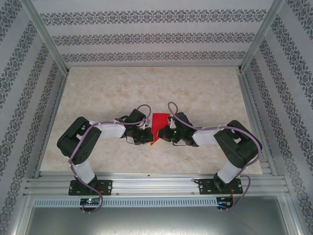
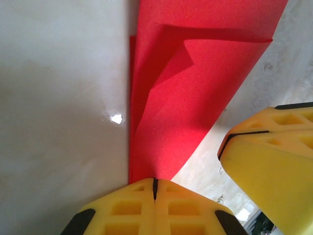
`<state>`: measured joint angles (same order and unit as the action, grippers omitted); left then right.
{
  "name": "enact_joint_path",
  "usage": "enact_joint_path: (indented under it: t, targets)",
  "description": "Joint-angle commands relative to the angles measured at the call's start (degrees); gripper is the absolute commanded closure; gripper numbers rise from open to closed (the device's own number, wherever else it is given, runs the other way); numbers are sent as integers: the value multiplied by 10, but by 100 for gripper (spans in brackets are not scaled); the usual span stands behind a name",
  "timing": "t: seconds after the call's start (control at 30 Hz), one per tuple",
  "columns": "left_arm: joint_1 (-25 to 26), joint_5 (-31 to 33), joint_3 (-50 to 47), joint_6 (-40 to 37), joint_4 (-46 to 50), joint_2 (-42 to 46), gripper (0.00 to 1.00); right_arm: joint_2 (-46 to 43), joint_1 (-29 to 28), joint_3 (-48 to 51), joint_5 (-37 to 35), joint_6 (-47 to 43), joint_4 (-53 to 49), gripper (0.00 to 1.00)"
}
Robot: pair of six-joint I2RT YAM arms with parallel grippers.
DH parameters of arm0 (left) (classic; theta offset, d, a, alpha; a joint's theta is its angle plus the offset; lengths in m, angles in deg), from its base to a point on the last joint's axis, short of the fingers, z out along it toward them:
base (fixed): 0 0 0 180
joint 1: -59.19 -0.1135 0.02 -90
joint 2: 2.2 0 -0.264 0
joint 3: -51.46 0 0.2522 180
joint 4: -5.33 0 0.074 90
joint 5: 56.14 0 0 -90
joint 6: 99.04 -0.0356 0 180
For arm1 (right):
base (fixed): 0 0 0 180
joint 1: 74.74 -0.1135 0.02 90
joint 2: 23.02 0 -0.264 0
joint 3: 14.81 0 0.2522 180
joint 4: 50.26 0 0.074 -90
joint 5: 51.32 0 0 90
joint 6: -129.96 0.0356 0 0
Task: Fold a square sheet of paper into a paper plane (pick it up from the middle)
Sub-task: Third fold the triangle at the center of the table.
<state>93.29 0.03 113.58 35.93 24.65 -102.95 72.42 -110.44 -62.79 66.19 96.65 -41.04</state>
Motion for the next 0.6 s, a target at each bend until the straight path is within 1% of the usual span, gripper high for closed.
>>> enact_joint_path:
  t: [0.0,0.3,0.43,0.57]
  targets:
    - [3,53,-20,-9,72,-23,98,12,-15,-2,2,12,31,98]
    - [3,53,-19,-10,71,-25,98,41,-35,12,-11,30,41,99]
    - [4,54,-17,-10,73,-25,98,54,-34,17,-32,35,32,99]
    - [4,55,-18,-11,77,-24,98,58,-25,20,-36,35,33,99]
